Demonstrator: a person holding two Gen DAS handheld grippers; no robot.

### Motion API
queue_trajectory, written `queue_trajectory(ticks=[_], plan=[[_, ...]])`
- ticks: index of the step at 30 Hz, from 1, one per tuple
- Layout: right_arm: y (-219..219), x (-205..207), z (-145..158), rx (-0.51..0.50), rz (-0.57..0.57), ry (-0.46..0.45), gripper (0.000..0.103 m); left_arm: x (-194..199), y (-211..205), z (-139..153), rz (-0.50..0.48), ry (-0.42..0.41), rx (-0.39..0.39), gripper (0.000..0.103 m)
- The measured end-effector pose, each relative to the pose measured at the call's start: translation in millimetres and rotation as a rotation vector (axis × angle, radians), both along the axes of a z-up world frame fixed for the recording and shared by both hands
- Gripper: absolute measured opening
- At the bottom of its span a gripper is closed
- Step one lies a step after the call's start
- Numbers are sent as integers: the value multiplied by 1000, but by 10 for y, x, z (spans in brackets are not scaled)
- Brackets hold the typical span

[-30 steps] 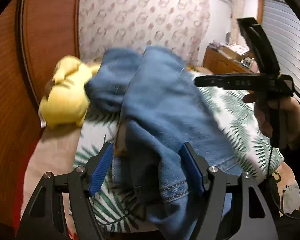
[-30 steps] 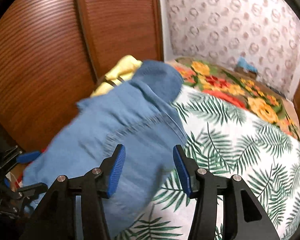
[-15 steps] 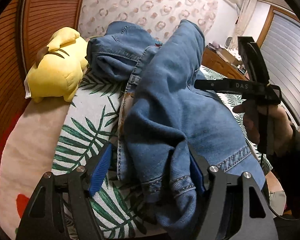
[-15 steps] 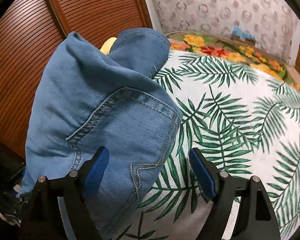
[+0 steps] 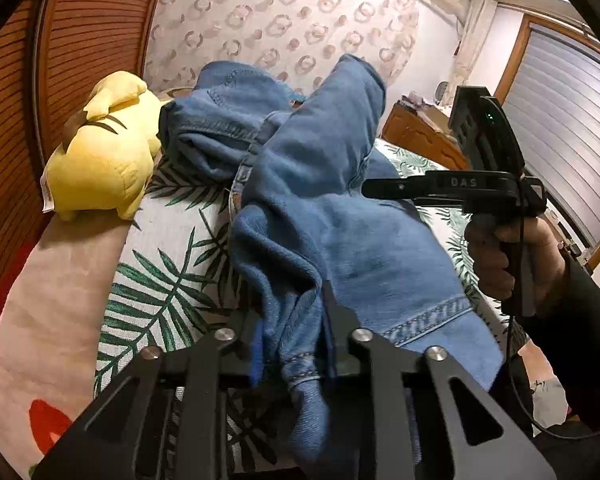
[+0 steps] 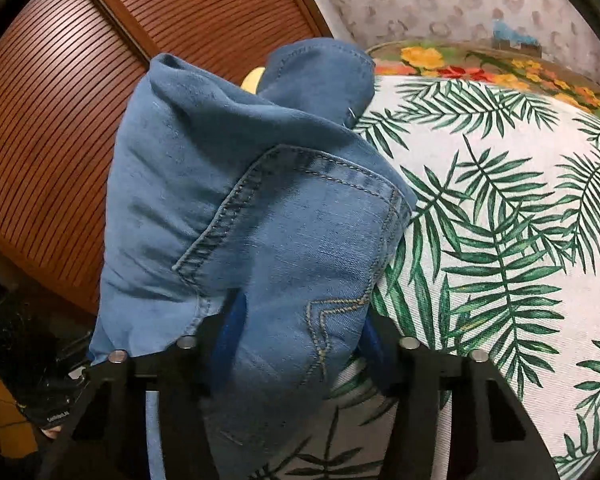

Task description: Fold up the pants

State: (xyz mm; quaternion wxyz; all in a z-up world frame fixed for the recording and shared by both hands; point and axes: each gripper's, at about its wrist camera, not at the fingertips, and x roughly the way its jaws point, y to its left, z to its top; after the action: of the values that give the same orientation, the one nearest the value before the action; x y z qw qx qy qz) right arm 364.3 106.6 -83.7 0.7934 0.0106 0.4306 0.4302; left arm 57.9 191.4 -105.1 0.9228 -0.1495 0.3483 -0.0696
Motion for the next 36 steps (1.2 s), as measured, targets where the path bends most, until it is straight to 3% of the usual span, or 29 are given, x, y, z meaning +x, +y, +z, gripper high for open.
queue_trajectory(ticks=[3,7,13,17,23,27,31,36], plan=[[-94,-66,134,27,1,-43,18,-74,-33,74,-5,-34,-9,15],[-156,-348,499,47,25,-179,16,-166,-91,198,-3,-67,-12,14],[-296,-603,1094,112,60,-323,15,-317,-84,608,5,-188,-21,14],[-207,-488,1352,131,79,-391,15,-199,47,850,26,-241,0,14],[51,-91,1562,180,91,-422,15,205,371,1111,66,-271,40,14],[199,292,1606,218,81,-405,15,557,630,1253,91,-277,47,14],[470,859,1348,230,51,-369,15,991,803,1264,104,-255,100,14],[717,1509,733,127,4,-248,19,1553,904,786,77,-98,103,14]])
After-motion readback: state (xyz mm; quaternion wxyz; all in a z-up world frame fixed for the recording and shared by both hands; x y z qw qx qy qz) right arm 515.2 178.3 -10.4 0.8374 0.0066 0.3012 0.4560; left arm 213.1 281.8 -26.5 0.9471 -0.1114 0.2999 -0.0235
